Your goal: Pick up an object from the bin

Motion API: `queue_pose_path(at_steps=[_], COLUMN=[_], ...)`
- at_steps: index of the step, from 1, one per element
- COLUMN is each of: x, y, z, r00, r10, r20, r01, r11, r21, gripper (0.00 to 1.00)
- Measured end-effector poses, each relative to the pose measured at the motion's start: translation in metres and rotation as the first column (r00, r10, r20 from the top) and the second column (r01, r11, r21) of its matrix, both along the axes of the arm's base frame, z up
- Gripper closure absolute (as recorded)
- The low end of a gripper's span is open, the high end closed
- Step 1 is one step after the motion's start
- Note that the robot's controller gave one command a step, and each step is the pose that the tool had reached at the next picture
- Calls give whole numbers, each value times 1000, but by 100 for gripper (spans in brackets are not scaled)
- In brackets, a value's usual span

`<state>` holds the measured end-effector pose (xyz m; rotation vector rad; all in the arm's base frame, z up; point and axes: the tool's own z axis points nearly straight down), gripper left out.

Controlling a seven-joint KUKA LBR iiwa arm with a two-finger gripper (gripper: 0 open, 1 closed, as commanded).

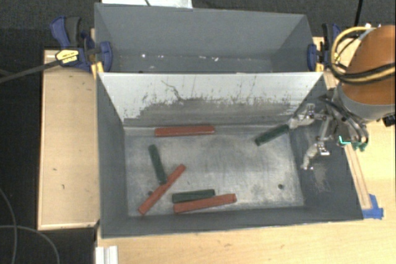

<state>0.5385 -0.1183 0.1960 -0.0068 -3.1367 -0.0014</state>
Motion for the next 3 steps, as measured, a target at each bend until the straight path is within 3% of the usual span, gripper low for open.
queue_pose_path(at_steps=[1,2,3], x=[2,31,28], y=[0,43,37], z=[4,-46,-75], r00=[1000,1000,999], r10=[3,-11,-37], r20=[8,13,5], r01=[-3,11,37], r11=[1000,1000,999], r21=[-1,-2,3], gripper=[0,0,0])
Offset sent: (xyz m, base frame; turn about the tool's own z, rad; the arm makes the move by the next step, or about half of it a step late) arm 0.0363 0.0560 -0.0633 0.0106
